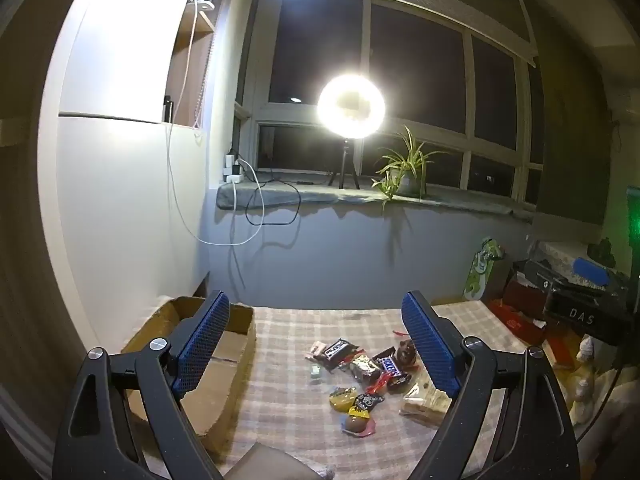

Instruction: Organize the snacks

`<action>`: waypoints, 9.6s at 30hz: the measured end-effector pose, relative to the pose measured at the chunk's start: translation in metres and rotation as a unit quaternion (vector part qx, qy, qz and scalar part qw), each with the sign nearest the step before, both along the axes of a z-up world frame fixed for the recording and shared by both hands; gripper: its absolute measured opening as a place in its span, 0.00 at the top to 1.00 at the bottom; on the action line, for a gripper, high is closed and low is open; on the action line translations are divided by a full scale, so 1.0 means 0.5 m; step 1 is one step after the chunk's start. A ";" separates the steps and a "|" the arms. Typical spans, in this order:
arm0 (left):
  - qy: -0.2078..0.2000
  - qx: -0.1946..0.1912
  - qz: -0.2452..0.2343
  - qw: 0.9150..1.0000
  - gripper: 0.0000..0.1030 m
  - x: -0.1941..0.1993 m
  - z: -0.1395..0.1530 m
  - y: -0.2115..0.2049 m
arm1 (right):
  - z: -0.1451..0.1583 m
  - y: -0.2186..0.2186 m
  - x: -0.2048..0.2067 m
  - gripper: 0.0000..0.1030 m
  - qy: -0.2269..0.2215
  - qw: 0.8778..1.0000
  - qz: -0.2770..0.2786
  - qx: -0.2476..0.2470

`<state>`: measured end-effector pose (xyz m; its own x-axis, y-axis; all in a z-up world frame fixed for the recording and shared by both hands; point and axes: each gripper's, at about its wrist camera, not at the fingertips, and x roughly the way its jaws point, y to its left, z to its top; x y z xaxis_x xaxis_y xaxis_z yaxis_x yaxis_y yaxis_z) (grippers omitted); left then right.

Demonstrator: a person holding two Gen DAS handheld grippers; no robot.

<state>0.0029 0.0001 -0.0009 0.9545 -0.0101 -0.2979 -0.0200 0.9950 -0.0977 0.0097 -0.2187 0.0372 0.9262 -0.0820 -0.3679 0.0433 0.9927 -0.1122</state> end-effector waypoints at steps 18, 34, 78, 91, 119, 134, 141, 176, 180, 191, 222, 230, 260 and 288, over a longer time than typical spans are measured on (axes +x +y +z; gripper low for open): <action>-0.006 0.011 0.011 1.000 0.14 -0.008 0.004 -0.003 | 0.014 0.000 -0.015 0.00 -0.008 1.000 0.000 0.003; 0.000 0.012 0.004 1.000 0.14 -0.006 -0.012 -0.015 | 0.014 -0.001 -0.017 0.00 -0.010 1.000 0.001 0.005; 0.071 -0.005 -0.054 0.996 0.14 0.062 -0.044 -0.046 | -0.034 -0.008 0.064 0.00 0.032 0.999 -0.002 0.008; 0.079 -0.006 -0.073 0.994 0.15 0.077 -0.054 -0.053 | -0.046 -0.009 0.082 0.00 0.034 0.999 -0.009 0.005; 0.292 -0.143 -0.236 0.916 0.32 0.280 -0.281 -0.143 | -0.316 -0.166 0.207 0.00 0.303 0.922 0.065 0.231; 0.330 -0.128 -0.272 0.895 0.39 0.312 -0.329 -0.185 | -0.409 -0.162 0.220 0.04 0.381 0.858 0.098 0.329; 0.323 -0.111 -0.290 0.894 0.53 0.309 -0.326 -0.204 | -0.426 -0.141 0.229 0.18 0.397 0.846 0.108 0.338; 0.196 -0.063 -0.161 0.965 0.55 0.182 -0.167 0.054 | -0.262 0.207 0.254 0.30 0.370 0.858 0.255 0.250; 0.188 -0.065 -0.136 0.971 0.55 0.171 -0.161 0.099 | -0.255 0.260 0.259 0.30 0.370 0.853 0.276 0.242; 0.184 -0.076 -0.074 0.977 0.55 0.165 -0.169 0.212 | -0.269 0.403 0.282 0.30 0.384 0.836 0.321 0.223; 0.206 -0.104 0.031 0.973 0.62 0.171 -0.215 0.364 | -0.334 0.592 0.329 0.29 0.402 0.823 0.363 0.172; 0.195 -0.111 0.037 0.974 0.59 0.158 -0.200 0.361 | -0.319 0.555 0.311 0.28 0.388 0.838 0.352 0.154; 0.259 -0.079 -0.123 0.955 0.41 0.178 -0.258 0.043 | -0.305 0.087 0.286 0.07 0.294 0.944 0.144 0.026; 0.308 -0.007 -0.154 0.939 0.62 0.228 -0.350 -0.097 | -0.412 0.023 0.371 0.08 0.336 0.930 0.136 0.051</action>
